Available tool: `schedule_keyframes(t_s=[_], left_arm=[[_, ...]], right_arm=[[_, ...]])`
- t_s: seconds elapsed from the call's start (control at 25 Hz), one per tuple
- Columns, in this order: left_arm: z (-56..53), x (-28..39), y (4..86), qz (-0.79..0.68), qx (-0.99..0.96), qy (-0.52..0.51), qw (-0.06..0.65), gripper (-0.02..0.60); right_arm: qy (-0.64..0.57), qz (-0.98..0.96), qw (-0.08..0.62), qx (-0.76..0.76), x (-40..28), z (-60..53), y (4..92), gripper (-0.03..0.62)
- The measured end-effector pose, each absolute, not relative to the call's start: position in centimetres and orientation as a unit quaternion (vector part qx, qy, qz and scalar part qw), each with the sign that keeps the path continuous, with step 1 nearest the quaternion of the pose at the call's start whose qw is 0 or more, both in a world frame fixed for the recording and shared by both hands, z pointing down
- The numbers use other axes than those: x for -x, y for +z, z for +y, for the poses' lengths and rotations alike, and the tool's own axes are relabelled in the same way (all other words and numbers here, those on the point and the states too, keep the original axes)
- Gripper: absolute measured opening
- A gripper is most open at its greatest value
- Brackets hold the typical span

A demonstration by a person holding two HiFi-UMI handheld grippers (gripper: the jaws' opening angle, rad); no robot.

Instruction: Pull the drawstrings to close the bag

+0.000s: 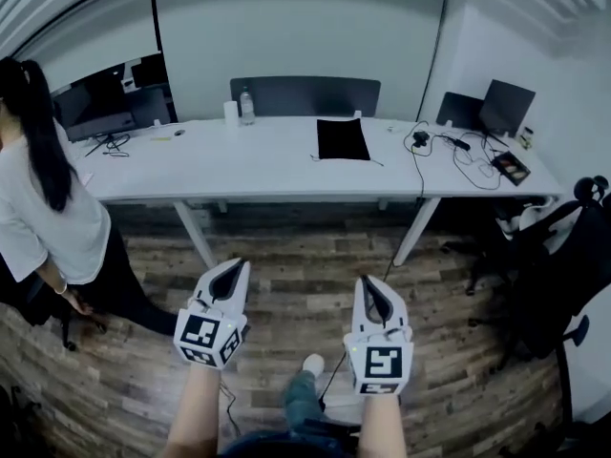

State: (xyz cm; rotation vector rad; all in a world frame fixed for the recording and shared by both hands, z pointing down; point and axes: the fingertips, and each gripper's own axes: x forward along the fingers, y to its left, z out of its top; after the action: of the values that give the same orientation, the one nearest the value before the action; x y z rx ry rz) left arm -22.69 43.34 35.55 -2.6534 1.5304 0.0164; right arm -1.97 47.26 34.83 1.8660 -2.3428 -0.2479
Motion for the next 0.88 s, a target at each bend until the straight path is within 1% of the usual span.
schedule_keyframes(t_s=[0.12,0.36,0.64,0.88], left_arm=[[39.1,21.4,35.0,0.494,0.869,0.006,0.039,-0.002],[29.9,18.2,34.2,0.478,0.877,0.0,0.039,-0.002],[20.0,15.0,33.7,0.473,0.88,-0.011,0.042,-0.002],[15.1,12.6,34.0,0.464,0.885,-0.01,0.029,-0.002]], right_arm=[[-0.082,-0.773,0.045,-0.627,0.5,42.9,34.2,-0.006],[-0.066,-0.772,0.03,-0.631,-2.4,34.2,34.0,-0.006],[-0.059,-0.772,0.038,-0.632,-5.5,25.1,33.9,-0.006],[-0.065,-0.764,0.052,-0.639,-7.8,20.6,33.2,-0.006]])
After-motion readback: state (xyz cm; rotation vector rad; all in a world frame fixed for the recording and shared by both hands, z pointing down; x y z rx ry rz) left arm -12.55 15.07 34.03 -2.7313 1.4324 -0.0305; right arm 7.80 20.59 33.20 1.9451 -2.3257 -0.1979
